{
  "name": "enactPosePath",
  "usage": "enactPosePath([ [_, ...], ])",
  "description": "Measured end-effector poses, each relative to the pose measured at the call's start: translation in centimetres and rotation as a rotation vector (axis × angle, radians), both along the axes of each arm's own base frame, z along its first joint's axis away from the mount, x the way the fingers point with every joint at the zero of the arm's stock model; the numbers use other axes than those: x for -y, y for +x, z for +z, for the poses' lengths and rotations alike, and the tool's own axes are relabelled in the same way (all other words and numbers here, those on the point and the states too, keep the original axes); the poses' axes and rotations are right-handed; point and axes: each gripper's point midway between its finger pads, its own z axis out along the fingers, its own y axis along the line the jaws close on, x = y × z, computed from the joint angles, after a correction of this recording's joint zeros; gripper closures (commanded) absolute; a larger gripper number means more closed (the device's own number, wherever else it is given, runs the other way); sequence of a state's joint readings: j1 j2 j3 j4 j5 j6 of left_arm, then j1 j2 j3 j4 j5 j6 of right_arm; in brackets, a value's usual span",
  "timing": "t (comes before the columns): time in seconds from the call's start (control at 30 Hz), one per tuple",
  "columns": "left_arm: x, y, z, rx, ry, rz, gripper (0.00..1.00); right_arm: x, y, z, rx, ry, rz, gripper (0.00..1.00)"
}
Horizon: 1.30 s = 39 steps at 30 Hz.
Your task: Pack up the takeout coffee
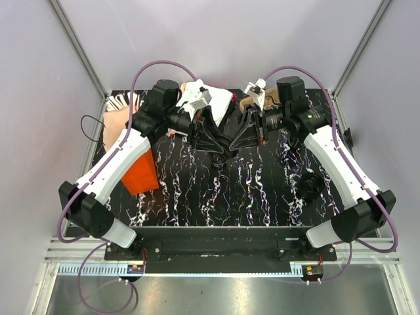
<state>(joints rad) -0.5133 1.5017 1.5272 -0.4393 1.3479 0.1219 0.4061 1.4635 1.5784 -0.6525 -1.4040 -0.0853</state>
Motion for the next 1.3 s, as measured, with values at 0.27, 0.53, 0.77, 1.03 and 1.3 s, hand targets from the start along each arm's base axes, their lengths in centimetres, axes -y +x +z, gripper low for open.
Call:
enactPosePath([
  [0.27,-0.1,-0.3,0.1,-0.022,0.001,-0.011,0.91,-0.1,1.1,-0.7,0.029,-0.027,-0.051,0.63],
  [0.53,-0.1,0.1,-0.2,-0.039,0.016,0.019,0.89,0.8,4.1,-0.8,0.163,-0.117,-0.219,0.21],
  [0.77,-0.6,0.3,-1.4,-0.109,0.076,0.041,0.90,3.8,7.0,0.3,0.454,-0.265,-0.394,0.07],
  [1.03,-0.4,2.5,-6.4,-0.280,0.265,0.090,0.93,5.3,4.3,0.2,0.747,-0.429,-0.307,0.12],
  [1.3,-0.8,3.0,-12.1,-0.472,0.448,0.110,0.93,3.0,0.9,-3.5,0.852,-0.533,-0.095,0.18],
])
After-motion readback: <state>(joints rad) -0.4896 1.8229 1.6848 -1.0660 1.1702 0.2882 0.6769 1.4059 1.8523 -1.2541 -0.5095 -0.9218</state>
